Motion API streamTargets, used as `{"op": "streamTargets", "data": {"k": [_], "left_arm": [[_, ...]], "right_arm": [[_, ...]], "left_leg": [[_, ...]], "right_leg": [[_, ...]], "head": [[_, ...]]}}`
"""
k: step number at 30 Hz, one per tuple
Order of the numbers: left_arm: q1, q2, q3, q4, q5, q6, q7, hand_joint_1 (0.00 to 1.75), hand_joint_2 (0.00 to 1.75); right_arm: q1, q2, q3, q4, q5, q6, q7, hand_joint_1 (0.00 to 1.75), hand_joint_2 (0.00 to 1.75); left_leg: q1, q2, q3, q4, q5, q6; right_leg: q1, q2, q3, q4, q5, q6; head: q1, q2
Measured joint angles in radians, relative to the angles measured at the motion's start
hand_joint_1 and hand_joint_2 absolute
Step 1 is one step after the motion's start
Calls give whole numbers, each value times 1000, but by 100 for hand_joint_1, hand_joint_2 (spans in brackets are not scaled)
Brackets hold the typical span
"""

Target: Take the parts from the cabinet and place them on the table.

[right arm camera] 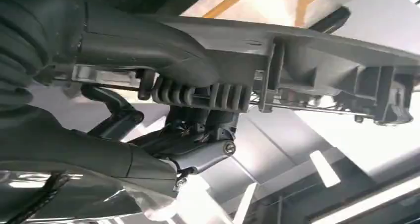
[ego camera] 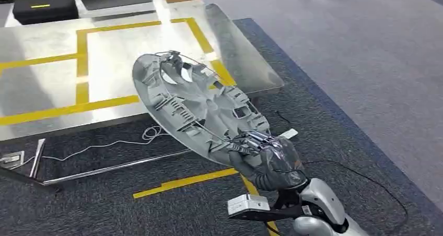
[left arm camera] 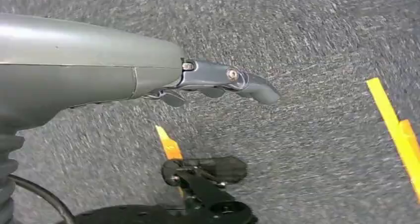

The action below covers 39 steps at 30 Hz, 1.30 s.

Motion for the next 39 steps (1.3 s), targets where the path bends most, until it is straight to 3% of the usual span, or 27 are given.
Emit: {"op": "streamTargets", "data": {"k": [1,2,3,5,6,7,10,11,12,13,14,16,17,18,19,21,22,26,27,28,29,31,32,34,36,38,39], "left_arm": [[-5,2,3,8,-5,5,-3,0,175],[-9,5,7,17,-10,11,-7,0,175],[-11,7,9,24,-13,16,-10,0,175],[-16,12,12,42,-23,27,-15,0,175],[-20,13,12,53,-30,36,-20,0,175],[-25,15,13,63,-34,42,-25,0,175],[-31,18,14,86,-49,55,-31,0,175],[-32,19,15,90,-51,56,-31,0,175],[-32,21,15,92,-52,57,-32,0,175],[-35,20,16,96,-53,57,-33,0,175],[-41,20,16,101,-55,55,-34,0,175],[-48,20,16,110,-61,53,-38,0,175],[-48,21,16,114,-62,53,-42,0,175],[-47,22,16,117,-63,53,-44,0,175],[-47,23,17,119,-63,53,-45,0,175],[-48,26,18,120,-63,53,-46,0,175],[-49,26,18,121,-64,53,-46,0,175],[-50,27,24,124,-72,53,-47,0,175],[-49,27,25,124,-72,53,-47,0,175],[-49,26,26,125,-72,53,-50,0,175],[-51,26,26,126,-72,53,-50,0,175],[-52,24,27,127,-73,50,-51,0,175],[-52,25,27,127,-73,49,-51,0,175],[-50,26,31,127,-73,47,-51,0,175],[-50,26,33,127,-75,47,-52,0,175],[-50,26,36,128,-79,45,-53,0,175],[-49,26,39,128,-81,42,-54,0,175]], "right_arm": [[1,0,0,0,0,1,-1,175,175],[1,0,0,0,-1,3,0,175,175],[1,0,0,0,-2,5,0,175,175],[3,-1,-2,0,-5,9,-1,175,175],[6,-2,-5,0,-8,9,-4,175,175],[10,-3,-8,0,-11,9,-6,175,175],[26,-6,-23,-3,-16,9,-17,175,175],[31,-6,-28,-3,-22,9,-21,175,175],[33,-6,-32,-5,-24,9,-25,175,175],[42,-6,-36,-7,-32,10,-29,175,175],[48,-6,-39,-9,-36,11,-33,175,175],[58,-6,-49,-9,-37,11,-37,175,175],[60,-6,-52,-9,-39,11,-37,175,175],[61,-6,-55,-9,-40,11,-37,175,175],[62,-6,-56,-9,-40,12,-37,175,175],[62,-6,-58,-10,-40,13,-38,175,175],[62,-6,-58,-11,-40,14,-37,175,175],[61,-6,-60,-15,-33,17,-36,175,175],[63,-6,-61,-17,-31,17,-36,175,175],[64,-6,-62,-18,-30,15,-39,175,175],[64,-6,-62,-18,-29,15,-40,175,175],[64,-6,-64,-18,-27,14,-40,175,175],[64,-6,-64,-18,-26,14,-40,175,175],[65,-6,-64,-18,-24,15,-40,175,175],[65,-6,-63,-18,-23,15,-40,175,175],[63,-6,-62,-19,-27,15,-40,175,175],[60,-5,-61,-21,-31,16,-40,175,175]], "left_leg": [[-1,-15,0,1,-1,1],[-1,-30,1,1,-1,1],[-1,-44,3,2,-1,1],[0,-73,6,6,-4,-3],[2,-87,6,8,-7,-7],[-4,-97,0,12,-7,-13],[9,-130,-11,11,2,-30],[7,-140,-12,13,0,-35],[4,-97,-14,24,-9,-39],[-1,-40,-30,63,-37,-45],[2,-9,-64,138,-77,-51],[10,10,-138,293,-137,-57],[13,11,-151,320,-138,-59],[15,11,-141,301,-115,-60],[15,11,-112,244,-77,-59],[14,12,-20,64,9,-49],[8,14,4,32,-10,-43],[3,15,6,10,-21,-26],[12,15,17,-4,-16,-20],[10,14,24,-7,-18,-15],[9,14,26,-7,-21,-9],[6,14,32,-7,-29,-1],[5,14,37,-6,-33,-1],[6,9,53,-6,-45,-3],[7,5,76,-3,-62,-9],[-1,0,76,6,-77,-22],[0,1,74,3,-76,-25]], "right_leg": [[1,2,-43,71,-17,0],[1,2,-67,95,-5,0],[1,2,-66,69,29,-1],[-1,18,-8,-87,137,-3],[-6,60,24,-174,174,-4],[-10,106,33,-192,157,-4],[-3,81,48,-203,156,-17],[-9,70,52,-209,159,-24],[-11,58,59,-214,161,-29],[-11,48,64,-216,158,-38],[-9,35,67,-216,157,-41],[-6,14,70,-215,152,-43],[-6,9,71,-215,150,-43],[-6,4,74,-215,148,-42],[-7,2,77,-215,146,-41],[-7,-1,87,-215,139,-36],[-3,-3,88,-216,135,-31],[-2,-6,94,-227,129,-5],[-6,-5,86,-221,121,1],[-5,-2,75,-190,105,1],[-3,1,40,-123,75,1],[-3,2,-66,55,13,4],[-3,2,-101,101,13,6],[-4,2,-101,53,85,8],[-5,2,-32,-121,199,5],[-2,3,15,-198,189,0],[-2,4,11,-191,185,-8]], "head": [[-2,0],[-1,0],[-1,0],[-1,0],[0,0],[-3,0],[-2,0],[-3,0],[-1,0],[-14,0],[-13,0],[-13,0],[-13,0],[-13,0],[-13,0],[-14,0],[-13,0],[-12,0],[-10,0],[-8,0],[-5,0],[-5,0],[-5,0],[-5,0],[-4,0],[-4,0],[-5,0]]}}
